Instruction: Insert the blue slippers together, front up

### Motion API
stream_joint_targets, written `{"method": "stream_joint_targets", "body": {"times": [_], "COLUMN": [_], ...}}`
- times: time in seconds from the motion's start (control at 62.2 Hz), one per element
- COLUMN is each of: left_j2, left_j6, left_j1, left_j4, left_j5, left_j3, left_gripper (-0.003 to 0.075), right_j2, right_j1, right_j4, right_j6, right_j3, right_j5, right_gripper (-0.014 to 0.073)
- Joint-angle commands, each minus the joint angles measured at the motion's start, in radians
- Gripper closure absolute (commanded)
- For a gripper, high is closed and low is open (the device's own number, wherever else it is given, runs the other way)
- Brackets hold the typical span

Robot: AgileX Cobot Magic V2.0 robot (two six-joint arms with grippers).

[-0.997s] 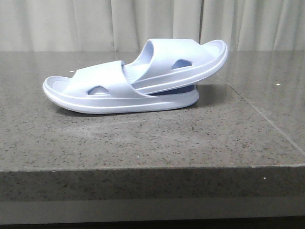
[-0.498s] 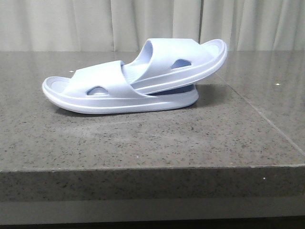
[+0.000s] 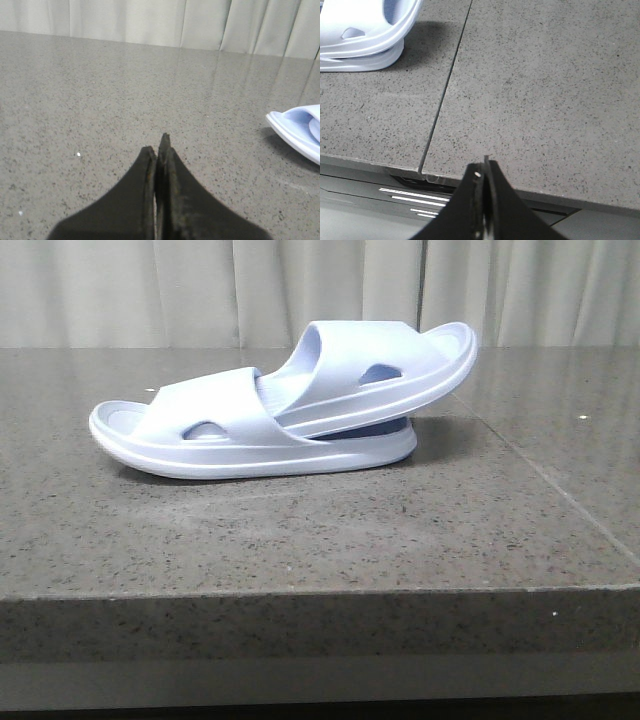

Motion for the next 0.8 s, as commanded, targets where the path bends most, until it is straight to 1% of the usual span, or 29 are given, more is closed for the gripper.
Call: {"method": "stream_joint_targets", "body": {"times": [0.0, 0.129, 0.177, 0.289, 0.788], "left_j2": [-0.022, -0.059, -0.056, -0.056, -0.054], "left_j6": [-0.012, -0.012, -0.012, -0.012, -0.012], "left_j1": [0.001, 0.001, 0.001, -0.003, -0.003], "left_j4": [-0.018, -0.018, -0.014, 0.008, 0.008], "left_j5": [-0.141, -0.223, -0.209, -0.229, -0.229], "left_j3": [0.016, 0.071, 0.066, 0.068, 0.068], "left_gripper": [0.0741, 0.0741, 0.0741, 0.0741, 0.0741], "right_j2": [0.008, 0.008, 0.008, 0.009, 0.009], "right_j1": [0.003, 0.003, 0.003, 0.003, 0.003], "right_j4": [0.005, 0.005, 0.005, 0.005, 0.005], "right_j6": [-0.002, -0.002, -0.002, -0.002, -0.002], "right_j3": [-0.025, -0.025, -0.025, -0.025, -0.025], "right_j5": [-0.069, -0.070, -0.069, -0.070, -0.069], "right_gripper": [0.0712, 0.0712, 0.0712, 0.0712, 0.0712]}}
